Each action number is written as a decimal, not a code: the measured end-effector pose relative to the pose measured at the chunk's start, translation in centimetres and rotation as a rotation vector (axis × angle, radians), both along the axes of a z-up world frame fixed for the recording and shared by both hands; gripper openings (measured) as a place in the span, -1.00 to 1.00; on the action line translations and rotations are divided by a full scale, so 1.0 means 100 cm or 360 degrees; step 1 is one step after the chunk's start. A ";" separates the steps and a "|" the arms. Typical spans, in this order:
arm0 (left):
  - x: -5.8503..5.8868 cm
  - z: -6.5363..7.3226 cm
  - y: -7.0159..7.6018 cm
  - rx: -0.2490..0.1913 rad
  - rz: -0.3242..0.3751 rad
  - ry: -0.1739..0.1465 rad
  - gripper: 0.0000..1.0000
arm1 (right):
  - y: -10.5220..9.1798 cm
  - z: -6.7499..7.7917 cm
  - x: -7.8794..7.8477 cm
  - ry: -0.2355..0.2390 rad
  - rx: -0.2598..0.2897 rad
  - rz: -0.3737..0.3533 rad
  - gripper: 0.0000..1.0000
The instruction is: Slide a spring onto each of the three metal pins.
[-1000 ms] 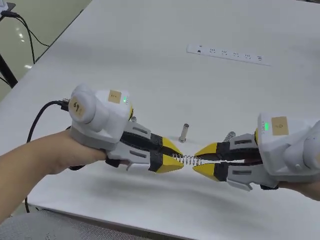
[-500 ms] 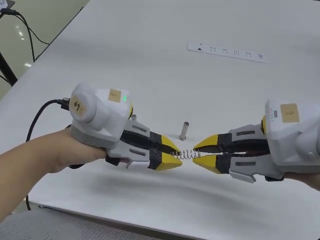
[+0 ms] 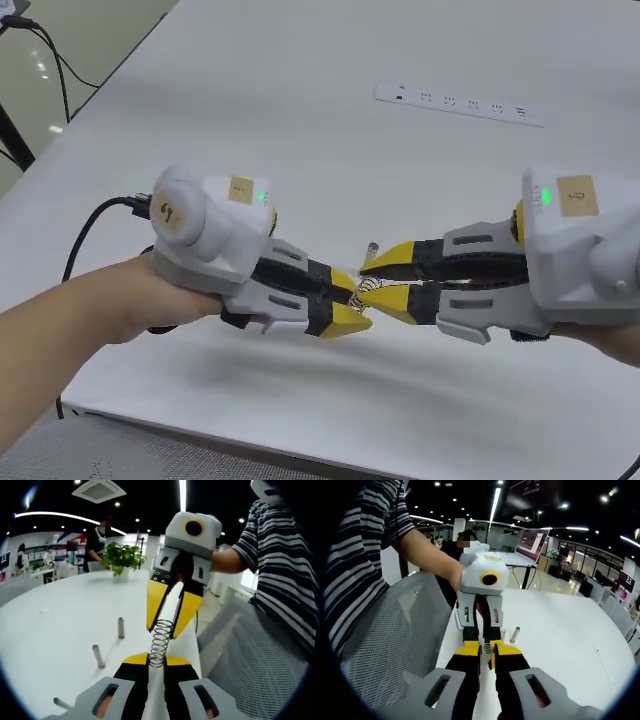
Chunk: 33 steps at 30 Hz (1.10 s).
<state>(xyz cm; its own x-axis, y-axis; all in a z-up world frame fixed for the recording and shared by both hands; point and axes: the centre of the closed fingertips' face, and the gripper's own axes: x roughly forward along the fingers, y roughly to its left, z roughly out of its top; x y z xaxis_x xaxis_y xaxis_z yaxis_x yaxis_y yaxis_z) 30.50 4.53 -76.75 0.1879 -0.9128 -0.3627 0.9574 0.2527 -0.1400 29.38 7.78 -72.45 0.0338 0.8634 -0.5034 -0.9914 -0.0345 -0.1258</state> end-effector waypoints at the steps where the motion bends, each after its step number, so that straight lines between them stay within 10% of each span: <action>1: 0.000 0.001 0.000 -0.0004 0.0001 0.0000 -0.95 | 0.001 0.001 0.000 -0.0003 0.0005 0.0000 -0.86; 33: 0.000 0.002 0.001 -0.0017 0.0045 0.0031 -0.87 | 0.006 0.003 0.001 -0.0086 0.0019 0.0027 -0.86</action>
